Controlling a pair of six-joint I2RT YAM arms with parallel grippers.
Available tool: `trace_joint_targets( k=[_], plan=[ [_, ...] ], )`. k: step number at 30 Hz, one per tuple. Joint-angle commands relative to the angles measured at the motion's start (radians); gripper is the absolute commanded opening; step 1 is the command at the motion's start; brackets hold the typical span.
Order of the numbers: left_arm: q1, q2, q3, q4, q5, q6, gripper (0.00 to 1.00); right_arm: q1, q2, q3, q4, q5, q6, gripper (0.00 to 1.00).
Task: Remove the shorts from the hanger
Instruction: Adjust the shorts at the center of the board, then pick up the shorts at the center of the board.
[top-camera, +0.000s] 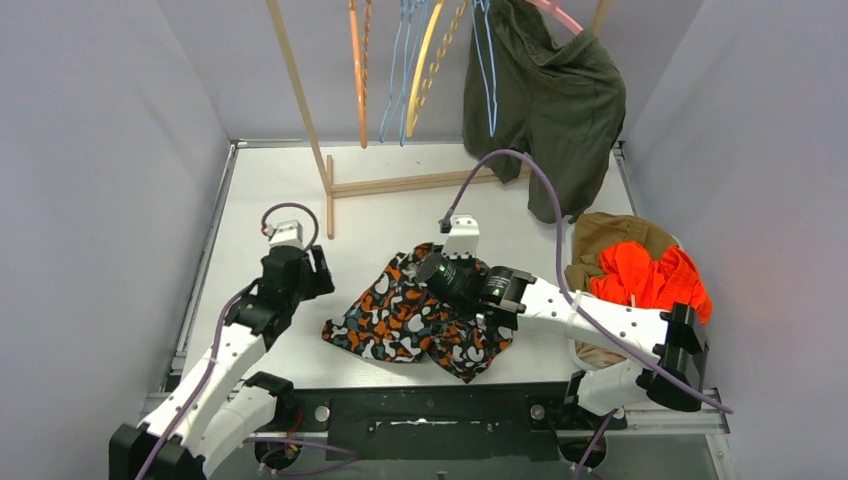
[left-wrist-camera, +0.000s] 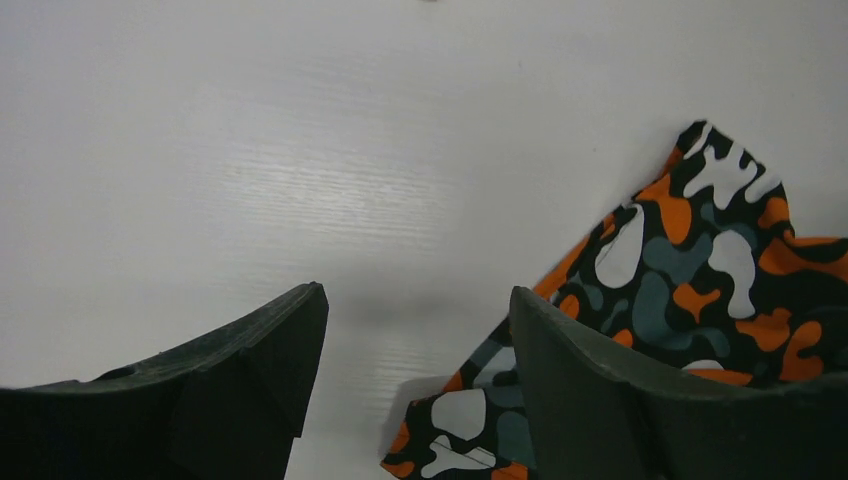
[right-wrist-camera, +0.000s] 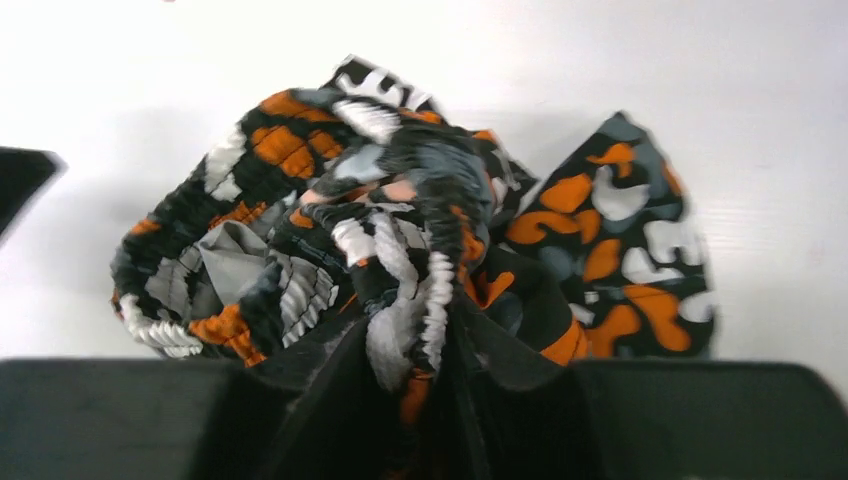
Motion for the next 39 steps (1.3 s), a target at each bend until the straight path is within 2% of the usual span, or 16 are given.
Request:
trace_joint_targets(
  k=[1, 3, 5, 9, 13, 16, 17, 19, 21, 24, 25, 29, 33, 37, 39],
  plan=[
    [0.002, 0.135, 0.049, 0.043, 0.205, 0.037, 0.63, 0.0, 0.097, -0.063, 0.222, -0.222, -0.059, 0.29],
    [0.003, 0.164, 0.067, 0.021, 0.205, 0.031, 0.59, 0.0, 0.165, -0.051, 0.214, -0.257, -0.037, 0.52],
    [0.003, 0.158, 0.068, 0.015, 0.174, 0.017, 0.58, 0.004, 0.243, -0.026, 0.18, -0.272, -0.027, 0.61],
    [0.002, 0.103, 0.047, 0.03, 0.14, 0.017, 0.58, 0.041, 0.386, 0.031, 0.113, -0.268, -0.02, 0.97],
    [0.003, 0.077, 0.043, 0.028, 0.114, 0.015, 0.58, 0.076, 0.522, 0.103, 0.01, -0.238, -0.015, 0.98],
    [0.003, 0.078, 0.044, 0.027, 0.106, 0.013, 0.59, 0.078, 0.592, 0.088, 0.014, -0.271, -0.005, 0.97],
    [0.004, 0.079, 0.046, 0.027, 0.102, 0.013, 0.58, 0.079, 0.597, 0.073, 0.026, -0.281, 0.0, 0.87],
    [0.004, 0.079, 0.048, 0.023, 0.097, 0.011, 0.58, 0.084, 0.585, 0.046, 0.023, -0.253, 0.036, 0.58],
    [0.003, 0.074, 0.047, 0.022, 0.09, 0.009, 0.58, 0.082, 0.542, 0.029, -0.003, -0.2, 0.06, 0.36],
    [0.004, 0.065, 0.048, 0.023, 0.076, 0.009, 0.59, 0.078, 0.443, 0.044, -0.108, -0.045, 0.116, 0.08],
    [0.004, 0.064, 0.047, 0.022, 0.071, 0.009, 0.59, 0.076, 0.399, 0.054, -0.169, 0.006, 0.141, 0.02],
    [0.004, 0.048, 0.047, 0.02, 0.052, 0.006, 0.59, 0.048, 0.179, 0.11, -0.345, 0.185, 0.218, 0.0],
    [0.004, 0.031, 0.046, 0.019, 0.037, 0.005, 0.59, 0.022, -0.017, 0.237, -0.554, 0.349, 0.277, 0.0],
    [0.004, 0.027, 0.046, 0.02, 0.03, 0.005, 0.59, -0.002, -0.141, 0.42, -0.716, 0.482, 0.271, 0.0],
    [0.004, 0.029, 0.046, 0.019, 0.03, 0.006, 0.58, -0.027, -0.186, 0.503, -0.722, 0.525, 0.193, 0.0]
  ],
)
